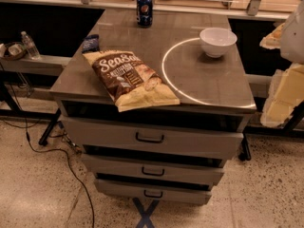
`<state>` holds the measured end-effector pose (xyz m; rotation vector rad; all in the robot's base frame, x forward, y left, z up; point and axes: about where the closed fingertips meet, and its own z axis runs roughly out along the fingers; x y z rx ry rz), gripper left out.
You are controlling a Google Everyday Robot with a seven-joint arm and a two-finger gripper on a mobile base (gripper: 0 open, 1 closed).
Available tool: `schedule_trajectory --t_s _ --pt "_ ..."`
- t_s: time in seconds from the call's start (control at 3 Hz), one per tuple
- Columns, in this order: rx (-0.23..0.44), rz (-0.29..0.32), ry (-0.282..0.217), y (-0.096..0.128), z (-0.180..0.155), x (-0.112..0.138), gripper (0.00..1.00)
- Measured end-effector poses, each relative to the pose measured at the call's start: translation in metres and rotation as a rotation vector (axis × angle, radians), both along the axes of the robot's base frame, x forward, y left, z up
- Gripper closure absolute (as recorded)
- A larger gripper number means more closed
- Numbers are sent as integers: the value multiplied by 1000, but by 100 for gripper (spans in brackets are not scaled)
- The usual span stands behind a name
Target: Move white bowl near brown chip bag
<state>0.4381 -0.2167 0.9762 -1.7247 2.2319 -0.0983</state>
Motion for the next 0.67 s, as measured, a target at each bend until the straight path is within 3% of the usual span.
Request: schedule_trajectory --t_s 0.33,0.67 --pt "0 0 0 0 0 0 0" --pt "23 20 -16 -2 -2 23 0"
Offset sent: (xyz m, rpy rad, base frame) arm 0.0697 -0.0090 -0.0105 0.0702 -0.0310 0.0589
